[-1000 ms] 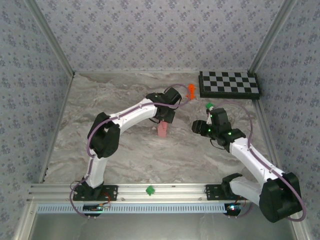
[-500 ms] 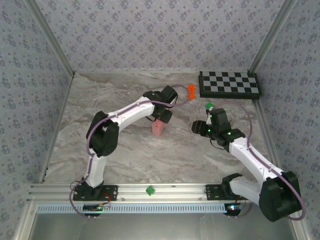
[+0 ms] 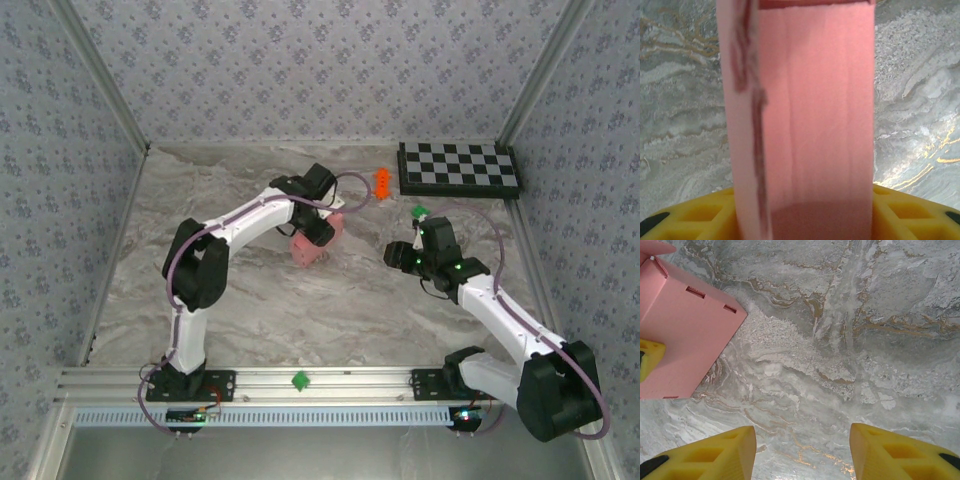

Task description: Fold the paper box

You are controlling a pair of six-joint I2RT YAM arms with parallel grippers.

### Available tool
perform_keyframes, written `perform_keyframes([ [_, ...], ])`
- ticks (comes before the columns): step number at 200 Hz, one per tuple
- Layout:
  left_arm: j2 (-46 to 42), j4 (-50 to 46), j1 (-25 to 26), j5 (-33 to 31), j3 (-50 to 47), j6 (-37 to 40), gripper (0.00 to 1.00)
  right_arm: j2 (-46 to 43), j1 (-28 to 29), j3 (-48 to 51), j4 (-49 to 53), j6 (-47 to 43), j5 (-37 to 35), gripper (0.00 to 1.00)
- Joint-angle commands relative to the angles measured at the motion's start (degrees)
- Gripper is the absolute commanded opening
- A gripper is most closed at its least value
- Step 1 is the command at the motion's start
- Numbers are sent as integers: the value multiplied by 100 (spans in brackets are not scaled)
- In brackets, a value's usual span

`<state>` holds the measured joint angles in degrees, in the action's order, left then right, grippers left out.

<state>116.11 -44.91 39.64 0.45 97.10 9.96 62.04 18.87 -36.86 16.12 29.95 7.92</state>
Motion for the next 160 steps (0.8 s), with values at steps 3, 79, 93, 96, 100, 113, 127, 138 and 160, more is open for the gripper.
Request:
perform_keyframes([
  [3, -259, 130, -57, 370, -99, 870, 54, 27, -42, 66, 14, -2, 16, 54],
  [79, 21, -242, -362, 1134, 265, 2269, 51, 54, -89, 100, 7, -16, 51, 54],
  [93, -10, -192, -367, 1260, 177, 2658, 51, 61, -95, 112, 4, -26, 61, 54],
  [96, -18, -179, -363, 1296, 154, 2746, 51, 62, -94, 116, 5, -33, 65, 54],
  [100, -22, -157, -369, 1334, 129, 2852, 51, 70, -103, 118, 0, -29, 63, 54],
  [113, -20, -141, -367, 1487, 91, 3174, 51, 89, -116, 134, -26, -28, 79, 54],
  [127, 20, -183, -368, 1617, 116, 3452, 51, 114, -121, 134, -53, -20, 85, 54],
  [138, 81, -214, -360, 1676, 151, 3592, 51, 124, -121, 140, -65, -7, 87, 54],
  [160, 253, -399, -371, 1782, 329, 3823, 51, 117, -130, 147, -68, -11, 90, 54],
])
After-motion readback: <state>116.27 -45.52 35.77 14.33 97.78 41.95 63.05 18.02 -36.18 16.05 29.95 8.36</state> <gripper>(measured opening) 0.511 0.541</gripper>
